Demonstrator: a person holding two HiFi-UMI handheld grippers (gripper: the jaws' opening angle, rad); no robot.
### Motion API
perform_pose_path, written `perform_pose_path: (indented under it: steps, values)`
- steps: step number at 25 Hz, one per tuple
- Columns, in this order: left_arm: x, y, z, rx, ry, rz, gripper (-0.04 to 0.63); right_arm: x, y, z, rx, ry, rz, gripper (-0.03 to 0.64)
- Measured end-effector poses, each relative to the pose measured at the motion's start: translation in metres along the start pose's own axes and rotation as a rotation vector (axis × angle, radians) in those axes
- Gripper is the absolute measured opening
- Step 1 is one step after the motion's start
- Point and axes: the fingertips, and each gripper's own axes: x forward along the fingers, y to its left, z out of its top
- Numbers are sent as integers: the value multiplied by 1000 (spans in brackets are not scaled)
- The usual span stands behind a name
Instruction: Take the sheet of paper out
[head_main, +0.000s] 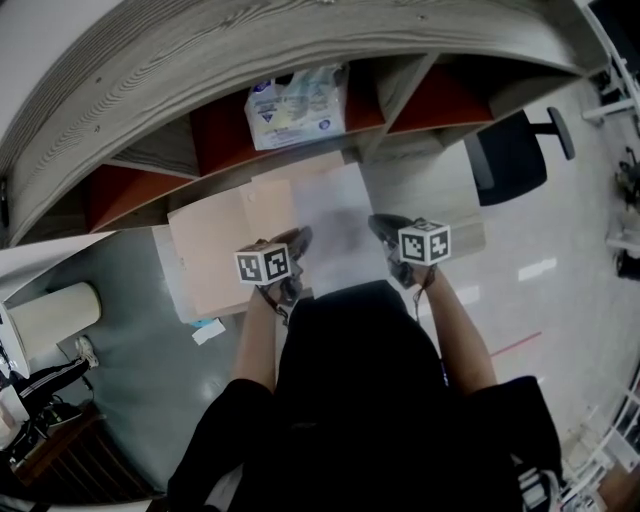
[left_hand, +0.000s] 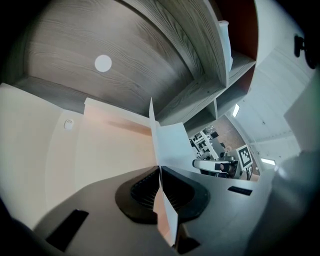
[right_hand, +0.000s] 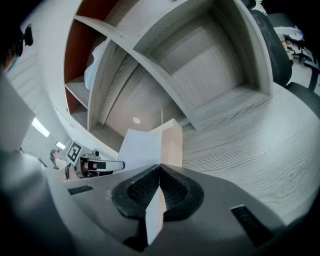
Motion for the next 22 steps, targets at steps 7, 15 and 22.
perform_pose_path:
  steps: [7,15,22]
  values:
    - [-9,-3,1,80,2,10,54,-9,19,5,-85,-40,-81,17]
    - [-22,-10,3,127,-2,3,52,-21,48,2,-154,-70,-163,17]
    - [-27,-18,3,145,-17,-17,52,-27,60,1,-203,-84,-191,17]
